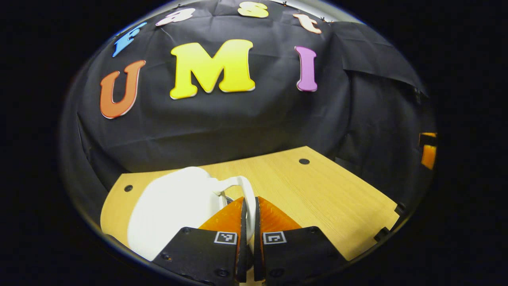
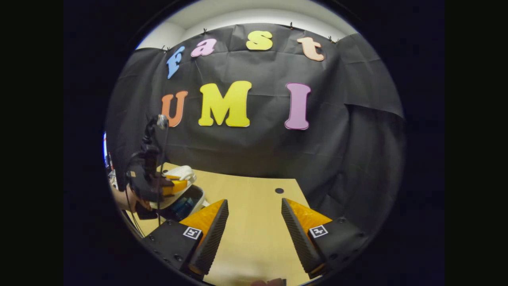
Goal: First open the suitcase, pack the skin care products into it, and then close the suitcase.
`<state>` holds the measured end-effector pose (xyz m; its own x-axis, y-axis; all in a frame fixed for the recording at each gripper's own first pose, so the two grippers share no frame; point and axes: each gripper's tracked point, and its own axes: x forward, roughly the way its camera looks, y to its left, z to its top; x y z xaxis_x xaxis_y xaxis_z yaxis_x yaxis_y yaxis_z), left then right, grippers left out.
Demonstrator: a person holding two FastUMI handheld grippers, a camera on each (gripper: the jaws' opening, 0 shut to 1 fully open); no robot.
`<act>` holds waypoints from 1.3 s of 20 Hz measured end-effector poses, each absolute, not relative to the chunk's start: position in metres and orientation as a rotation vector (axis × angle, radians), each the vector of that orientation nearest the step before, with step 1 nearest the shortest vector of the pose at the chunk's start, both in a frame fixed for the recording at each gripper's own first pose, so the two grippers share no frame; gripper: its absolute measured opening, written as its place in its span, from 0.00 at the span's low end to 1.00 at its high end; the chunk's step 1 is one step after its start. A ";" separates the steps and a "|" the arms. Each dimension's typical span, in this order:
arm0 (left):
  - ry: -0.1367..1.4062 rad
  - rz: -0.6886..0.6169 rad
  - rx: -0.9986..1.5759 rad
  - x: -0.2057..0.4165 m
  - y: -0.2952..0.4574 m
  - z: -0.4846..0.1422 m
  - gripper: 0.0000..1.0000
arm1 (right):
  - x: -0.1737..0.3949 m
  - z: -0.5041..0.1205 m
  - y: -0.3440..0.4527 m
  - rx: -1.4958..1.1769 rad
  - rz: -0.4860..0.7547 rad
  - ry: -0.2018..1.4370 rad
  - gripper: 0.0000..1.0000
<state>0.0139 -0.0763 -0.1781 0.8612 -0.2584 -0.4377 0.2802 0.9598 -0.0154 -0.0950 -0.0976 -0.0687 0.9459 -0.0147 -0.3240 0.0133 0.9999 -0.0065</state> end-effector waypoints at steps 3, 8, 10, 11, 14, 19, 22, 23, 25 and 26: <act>0.529 -0.294 0.062 0.015 -0.095 -0.222 0.10 | -0.097 -0.083 -0.118 -0.016 -0.042 0.374 0.80; 0.573 -0.270 0.103 0.019 -0.108 -0.252 0.10 | -0.089 -0.094 -0.127 0.002 -0.051 0.404 0.79; 0.583 -0.249 0.089 0.019 -0.110 -0.256 0.14 | -0.083 -0.094 -0.123 0.002 -0.036 0.403 0.78; 0.601 -0.257 0.066 0.018 -0.114 -0.260 0.17 | -0.080 -0.094 -0.121 -0.002 -0.028 0.404 0.80; 0.636 -0.279 0.030 0.008 -0.122 -0.253 0.41 | -0.069 -0.096 -0.111 -0.001 0.004 0.406 0.80; 0.487 -0.200 -0.002 0.007 -0.102 -0.168 0.98 | -0.032 -0.047 -0.087 0.009 0.053 0.285 0.78; 0.290 -0.042 -0.032 0.007 -0.051 -0.078 0.97 | -0.003 -0.001 -0.070 0.028 0.079 0.160 0.80; 0.234 -0.012 -0.042 0.008 -0.038 -0.053 0.97 | 0.003 0.010 -0.064 0.036 0.084 0.131 0.79; 0.146 0.028 -0.036 0.006 -0.018 -0.014 0.97 | 0.011 0.025 -0.054 0.052 0.078 0.083 0.79; 0.117 0.046 -0.029 0.002 -0.010 -0.004 0.97 | 0.013 0.030 -0.046 0.059 0.074 0.067 0.79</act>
<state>0.0025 -0.0103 -0.0037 0.9921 0.0446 -0.1170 -0.0480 0.9985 -0.0267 0.0129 -0.0460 0.0303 0.9950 0.0759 -0.0649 -0.0719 0.9955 0.0610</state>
